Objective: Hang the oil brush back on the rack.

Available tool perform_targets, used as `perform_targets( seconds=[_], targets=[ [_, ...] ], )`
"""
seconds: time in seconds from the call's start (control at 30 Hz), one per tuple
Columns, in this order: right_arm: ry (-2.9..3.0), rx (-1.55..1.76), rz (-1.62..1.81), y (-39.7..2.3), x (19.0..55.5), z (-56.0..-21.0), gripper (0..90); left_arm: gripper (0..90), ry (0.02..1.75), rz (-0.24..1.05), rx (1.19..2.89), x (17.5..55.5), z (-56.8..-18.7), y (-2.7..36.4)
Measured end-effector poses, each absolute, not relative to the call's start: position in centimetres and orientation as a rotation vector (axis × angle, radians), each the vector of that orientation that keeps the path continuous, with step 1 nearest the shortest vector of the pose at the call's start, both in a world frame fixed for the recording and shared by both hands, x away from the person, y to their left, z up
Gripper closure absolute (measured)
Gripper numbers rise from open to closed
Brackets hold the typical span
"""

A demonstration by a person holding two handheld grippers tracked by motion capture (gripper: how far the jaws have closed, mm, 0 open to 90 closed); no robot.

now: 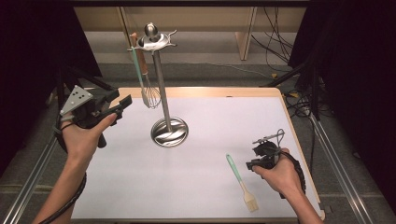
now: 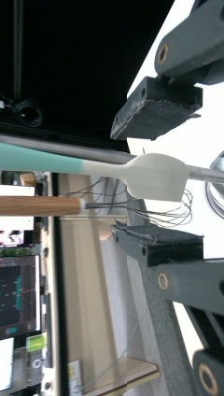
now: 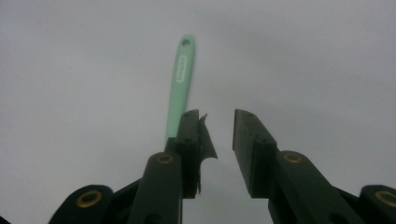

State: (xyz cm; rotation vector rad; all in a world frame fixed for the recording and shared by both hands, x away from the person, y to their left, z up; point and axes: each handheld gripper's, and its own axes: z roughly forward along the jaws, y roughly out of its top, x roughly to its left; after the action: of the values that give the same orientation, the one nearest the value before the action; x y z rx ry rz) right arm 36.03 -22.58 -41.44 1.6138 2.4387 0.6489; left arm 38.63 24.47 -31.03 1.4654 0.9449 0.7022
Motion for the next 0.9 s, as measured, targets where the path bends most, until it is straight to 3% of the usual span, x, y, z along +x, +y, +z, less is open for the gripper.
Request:
perform_targets(
  seconds=[0.2,0.9],
  targets=[
    [2.479,1.715,0.536,-21.5,36.4,-42.5,73.1,42.5,0.946,0.692,1.472,38.7,-31.2,24.2],
    [2.652,1.613,0.353,-18.9,36.2,-44.8,73.6,41.4,0.951,0.699,1.477,39.0,-31.3,24.4]
  ],
)
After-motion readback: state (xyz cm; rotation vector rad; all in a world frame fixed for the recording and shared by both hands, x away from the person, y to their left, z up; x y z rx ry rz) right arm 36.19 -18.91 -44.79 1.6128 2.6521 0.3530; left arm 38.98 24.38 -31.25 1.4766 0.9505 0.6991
